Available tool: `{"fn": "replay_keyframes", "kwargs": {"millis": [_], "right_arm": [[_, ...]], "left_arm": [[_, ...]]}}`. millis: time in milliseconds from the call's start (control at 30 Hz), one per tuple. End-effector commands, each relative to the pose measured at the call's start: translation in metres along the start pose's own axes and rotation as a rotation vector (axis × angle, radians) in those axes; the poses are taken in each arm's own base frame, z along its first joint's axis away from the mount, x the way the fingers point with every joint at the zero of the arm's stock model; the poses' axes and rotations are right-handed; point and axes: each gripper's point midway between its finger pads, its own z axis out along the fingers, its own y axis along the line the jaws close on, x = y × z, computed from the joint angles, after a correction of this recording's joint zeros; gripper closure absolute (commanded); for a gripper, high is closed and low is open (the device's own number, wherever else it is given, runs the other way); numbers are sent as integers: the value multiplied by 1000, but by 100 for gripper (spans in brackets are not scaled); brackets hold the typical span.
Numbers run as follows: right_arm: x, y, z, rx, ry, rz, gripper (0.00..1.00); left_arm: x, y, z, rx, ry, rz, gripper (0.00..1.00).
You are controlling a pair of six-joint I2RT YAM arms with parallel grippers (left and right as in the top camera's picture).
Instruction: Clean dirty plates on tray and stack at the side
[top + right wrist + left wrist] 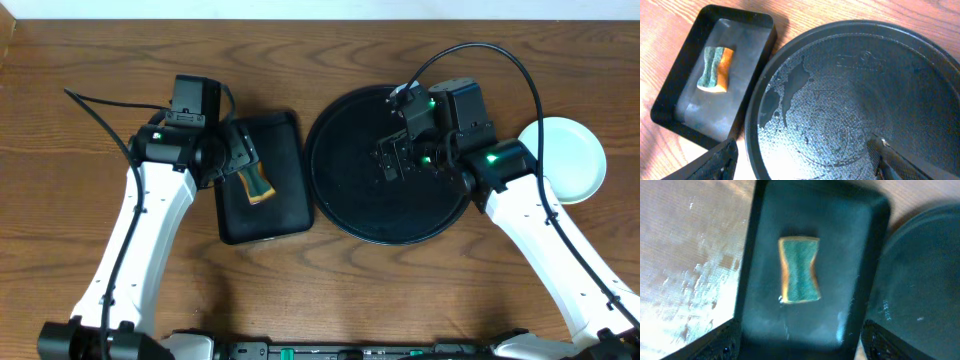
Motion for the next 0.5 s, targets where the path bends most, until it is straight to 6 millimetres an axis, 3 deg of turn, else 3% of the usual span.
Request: {"fn": "replay_keyframes", "kwargs": {"millis": [0, 100, 300, 467], "right_arm": [[2, 1, 1, 2, 7, -13, 18], [5, 1, 1, 2, 20, -6, 18], [5, 1, 1, 3, 19, -6, 18], [6, 2, 1, 1, 22, -4, 22]], "left_arm": [[7, 32, 15, -186, 30, -62, 22], [-5, 67, 20, -385, -45, -116, 17], [-17, 51, 66, -309, -3, 31, 18], [-10, 71, 102, -394, 74, 40, 31]]}}
